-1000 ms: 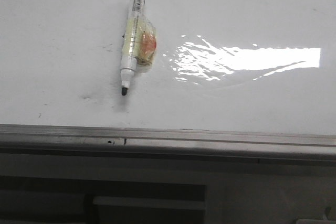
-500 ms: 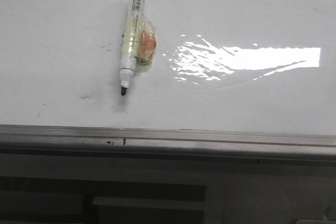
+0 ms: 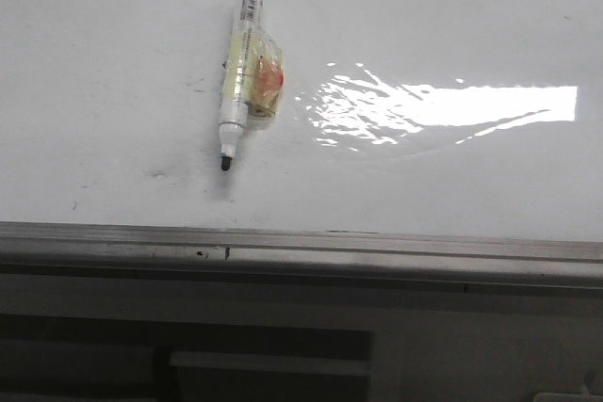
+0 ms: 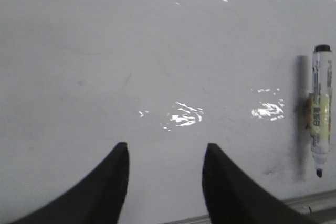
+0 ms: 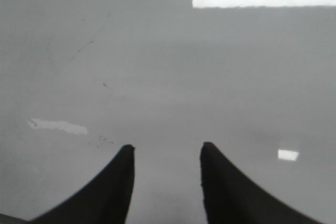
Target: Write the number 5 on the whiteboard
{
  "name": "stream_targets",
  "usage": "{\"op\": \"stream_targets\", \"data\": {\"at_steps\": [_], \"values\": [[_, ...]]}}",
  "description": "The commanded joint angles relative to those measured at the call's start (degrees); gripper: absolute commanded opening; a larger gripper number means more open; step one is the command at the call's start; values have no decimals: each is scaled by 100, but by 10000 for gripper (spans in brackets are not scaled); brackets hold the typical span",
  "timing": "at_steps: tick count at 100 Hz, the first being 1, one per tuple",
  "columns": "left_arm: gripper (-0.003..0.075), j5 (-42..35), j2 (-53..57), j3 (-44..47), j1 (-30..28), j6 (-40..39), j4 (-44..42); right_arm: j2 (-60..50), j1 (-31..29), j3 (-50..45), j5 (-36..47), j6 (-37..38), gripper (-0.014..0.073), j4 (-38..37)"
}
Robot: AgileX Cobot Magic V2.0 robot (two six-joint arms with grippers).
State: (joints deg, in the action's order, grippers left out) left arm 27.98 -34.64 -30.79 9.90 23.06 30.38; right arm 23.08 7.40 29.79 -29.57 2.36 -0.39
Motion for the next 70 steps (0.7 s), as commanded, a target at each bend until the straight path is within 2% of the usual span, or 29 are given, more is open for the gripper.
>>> {"op": "stream_targets", "data": {"at_steps": [1,21,39,52,70], "values": [[394,-131,-642,-456,392,215,197,288,137,345,248,-125,395,-63],[368,-652,-1784,-524,1838,215,451,393,750,402,285,-125,397,-142],[368,-2372,-2728,-539,3155,215,1124,393,900,402,289,-125,397,-195],[368,-3048,-3296,-684,3599,215,1418,393,900,402,298,-125,397,-185],[368,-3093,-3944,-1076,3744,215,1417,393,900,402,333,-125,397,-174]]}}
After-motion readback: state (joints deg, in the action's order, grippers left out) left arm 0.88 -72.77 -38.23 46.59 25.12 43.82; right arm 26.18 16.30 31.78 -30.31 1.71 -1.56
